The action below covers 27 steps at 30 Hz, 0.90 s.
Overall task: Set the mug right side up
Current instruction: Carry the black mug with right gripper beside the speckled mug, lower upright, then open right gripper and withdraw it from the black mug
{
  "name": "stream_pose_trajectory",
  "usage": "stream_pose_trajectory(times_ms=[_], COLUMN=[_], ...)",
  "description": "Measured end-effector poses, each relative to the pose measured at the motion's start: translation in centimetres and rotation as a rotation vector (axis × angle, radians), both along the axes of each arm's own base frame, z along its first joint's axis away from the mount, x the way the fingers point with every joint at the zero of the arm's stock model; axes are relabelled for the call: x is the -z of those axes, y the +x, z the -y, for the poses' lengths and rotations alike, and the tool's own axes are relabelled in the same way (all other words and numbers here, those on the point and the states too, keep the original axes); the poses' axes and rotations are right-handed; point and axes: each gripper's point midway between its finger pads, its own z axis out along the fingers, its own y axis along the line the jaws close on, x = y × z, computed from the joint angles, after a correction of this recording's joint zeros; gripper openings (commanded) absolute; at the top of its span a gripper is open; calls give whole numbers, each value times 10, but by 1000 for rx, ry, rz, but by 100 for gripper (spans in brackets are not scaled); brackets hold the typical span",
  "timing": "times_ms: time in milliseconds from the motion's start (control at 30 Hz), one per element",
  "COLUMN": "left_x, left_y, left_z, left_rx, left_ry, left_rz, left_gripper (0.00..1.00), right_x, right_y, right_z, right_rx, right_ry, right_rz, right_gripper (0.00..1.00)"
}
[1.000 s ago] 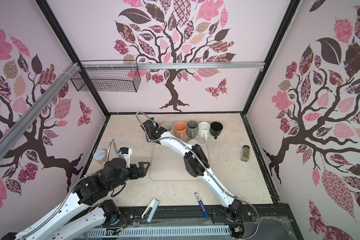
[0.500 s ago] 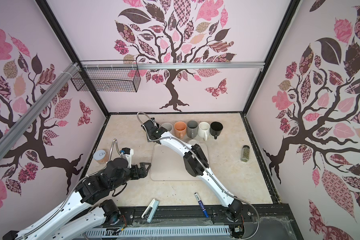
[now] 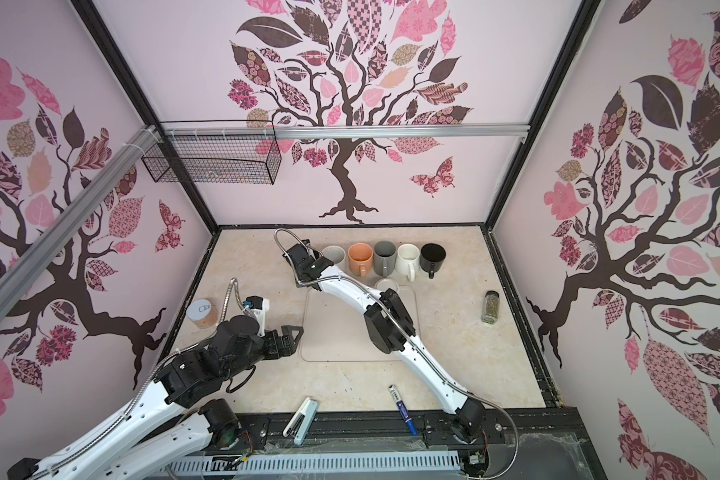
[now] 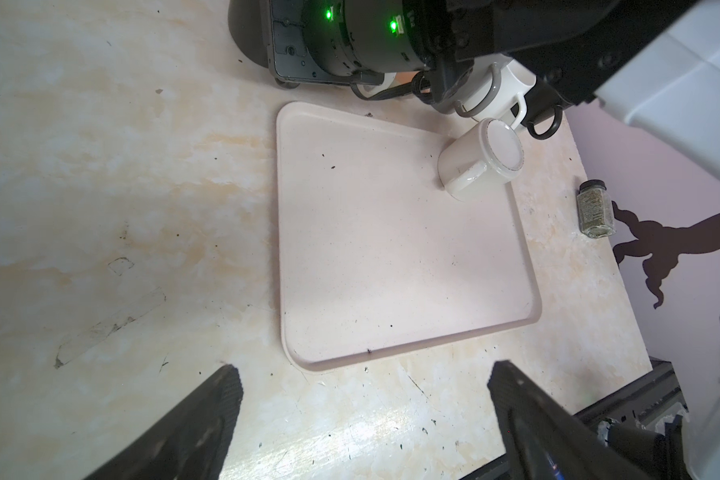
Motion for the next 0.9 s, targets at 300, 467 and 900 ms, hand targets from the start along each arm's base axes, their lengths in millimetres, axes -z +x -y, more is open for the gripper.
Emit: stream_pose_trajectory(times_ms=[300, 467, 900], left_x=[1, -4, -9], left_y=[0, -2, -7], left_z=[0, -2, -3], left_rx=[0, 0, 18], left_ry=[-1, -19, -30], left_rz=[0, 18, 30], left_gripper=[96, 96, 96], right_x=[-9, -9, -112], right_y=[8, 6, -43], right_z=[-1, 0, 47], right_rx=[36, 44, 61], right_ry=[29, 21, 65], right_rz=[41, 54, 182], right_gripper=[40, 42, 50])
